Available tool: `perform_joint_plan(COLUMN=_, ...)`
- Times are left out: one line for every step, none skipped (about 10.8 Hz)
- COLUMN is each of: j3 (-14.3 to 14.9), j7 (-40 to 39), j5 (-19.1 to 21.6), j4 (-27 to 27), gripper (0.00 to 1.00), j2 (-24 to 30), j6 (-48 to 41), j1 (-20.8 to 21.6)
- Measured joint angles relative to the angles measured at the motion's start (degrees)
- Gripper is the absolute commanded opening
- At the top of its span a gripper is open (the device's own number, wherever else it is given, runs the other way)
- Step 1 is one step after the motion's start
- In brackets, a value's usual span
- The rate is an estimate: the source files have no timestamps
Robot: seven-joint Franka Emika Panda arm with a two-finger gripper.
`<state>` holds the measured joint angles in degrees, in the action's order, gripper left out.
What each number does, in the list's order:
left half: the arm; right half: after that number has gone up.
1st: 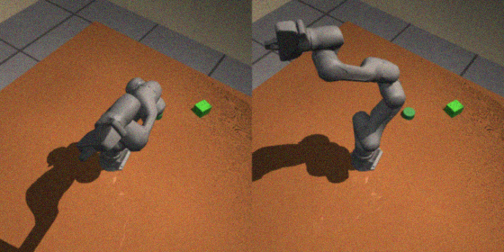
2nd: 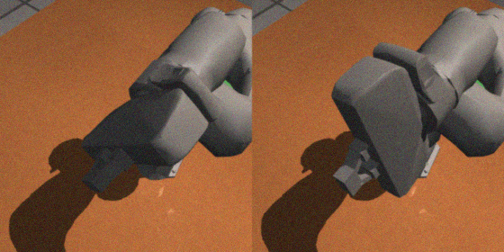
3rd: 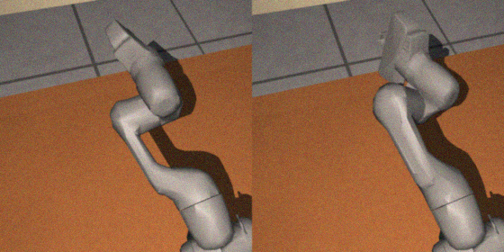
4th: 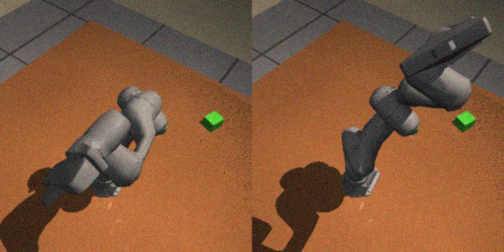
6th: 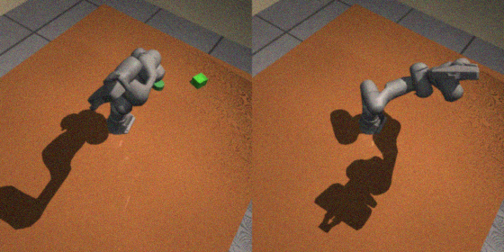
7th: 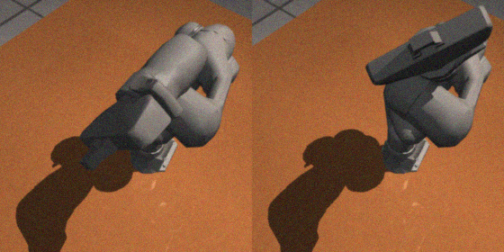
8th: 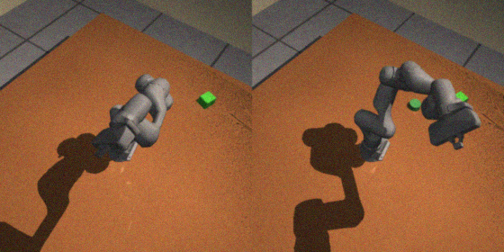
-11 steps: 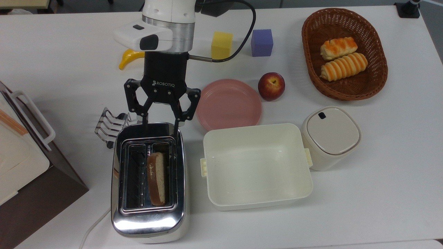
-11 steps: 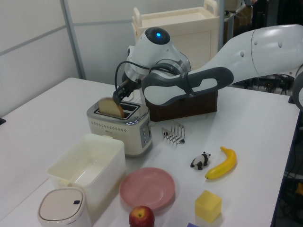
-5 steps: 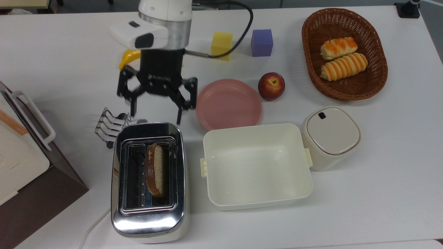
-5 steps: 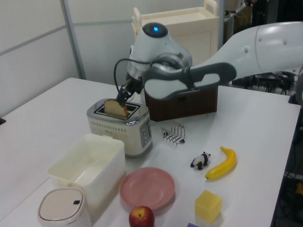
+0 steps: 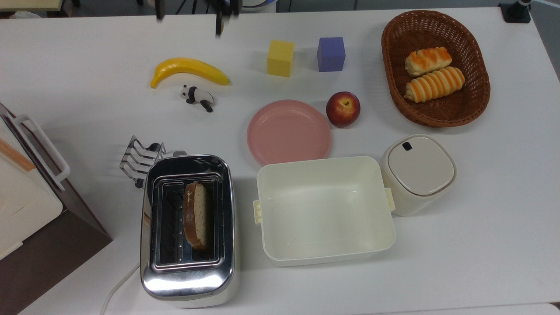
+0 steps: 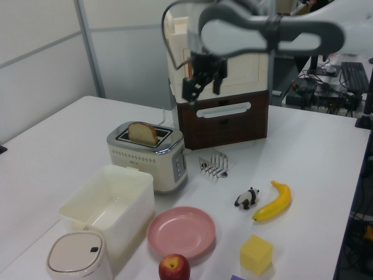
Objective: Put the bread in the toaster
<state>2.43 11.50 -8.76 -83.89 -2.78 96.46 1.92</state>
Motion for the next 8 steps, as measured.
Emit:
perform_joint_plan(j3=0.0, j7=-1.8, j5=1.6, j4=-0.1, gripper=1.0, j2=2.4, j6=-3.6, j1=0.0)
perform_joint_plan(j3=0.0, j7=-3.6, j5=3.3, j4=-0.1, gripper=1.0, j2=4.2, j6=-6.5, j1=0.0)
perform_joint_plan(j3=0.0, j7=-4.0, j5=4.6, j4=-0.2, gripper=1.0, j2=5.3, j6=-7.5, j1=0.0)
perform_joint_plan(j3=0.0, j7=-3.9, j5=5.3, j4=-0.3, gripper=1.0, j2=5.7, j6=-7.6, j1=0.1)
perform_joint_plan(j3=0.0, j7=-3.9, j5=5.4, j4=-0.4, gripper=1.0, j2=5.6, j6=-7.6, j1=0.4)
perform_joint_plan(j3=0.0, j7=-3.9, j5=5.4, j4=-0.6, gripper=1.0, j2=5.3, j6=-7.3, j1=0.9)
perform_joint_plan(j3=0.0, j7=-3.7, j5=5.4, j4=-0.8, gripper=1.0, j2=4.9, j6=-6.2, j1=1.3)
perform_joint_plan(j3=0.0, j7=-3.5, j5=5.4, j4=-0.9, gripper=1.0, j2=4.6, j6=-5.4, j1=1.7)
